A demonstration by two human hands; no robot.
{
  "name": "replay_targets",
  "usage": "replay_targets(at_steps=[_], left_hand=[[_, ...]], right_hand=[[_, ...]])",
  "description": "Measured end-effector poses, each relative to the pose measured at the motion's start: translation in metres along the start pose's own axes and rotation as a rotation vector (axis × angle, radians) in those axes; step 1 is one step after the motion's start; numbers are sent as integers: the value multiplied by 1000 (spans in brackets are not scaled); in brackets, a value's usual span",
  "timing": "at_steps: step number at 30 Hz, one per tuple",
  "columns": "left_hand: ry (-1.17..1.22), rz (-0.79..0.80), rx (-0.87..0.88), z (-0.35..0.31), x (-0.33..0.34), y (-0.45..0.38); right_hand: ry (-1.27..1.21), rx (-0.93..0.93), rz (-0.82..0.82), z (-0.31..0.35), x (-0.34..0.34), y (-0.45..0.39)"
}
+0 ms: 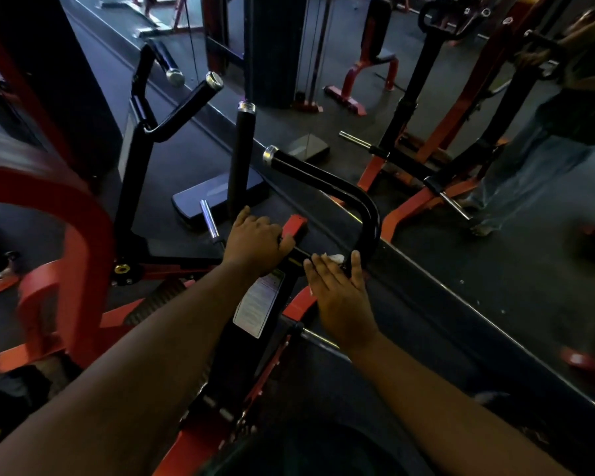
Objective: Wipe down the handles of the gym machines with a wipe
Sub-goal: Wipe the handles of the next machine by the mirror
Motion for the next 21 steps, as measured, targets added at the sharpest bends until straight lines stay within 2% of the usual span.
replay_targets(at_steps=[2, 4, 7, 9, 11, 14, 18, 21], left_hand=[[11, 4, 4, -1, -1, 1], [19, 9, 10, 0, -1, 1], [13, 9, 15, 0, -1, 1], [6, 24, 20, 0, 0, 0], [-3, 30, 21, -1, 1, -1], [-12, 31, 35, -1, -2, -1], [-19, 48, 77, -2, -4, 0], [-2, 25, 86, -1, -5, -1]], right_hand=[[25, -45, 40, -3, 0, -1], [85, -196, 36, -14, 1, 9], [155, -407, -54, -39, -18, 17], [144, -479, -94, -56, -37, 13], [51, -484, -203, -79, -63, -1], [-24, -276, -295, -121, -87, -36], [-344, 43, -163, -112, -78, -47], [-507, 211, -191, -96, -60, -11]])
Point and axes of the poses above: each hand's wrist, its own y-axis away from the middle knuckle, its own x-axis out of the palm, z = x × y, the point moved 8 cm from there along -y, towards the middle knuckle, and after that the axes turned 2 degrees about z, right-handed, at the moved point
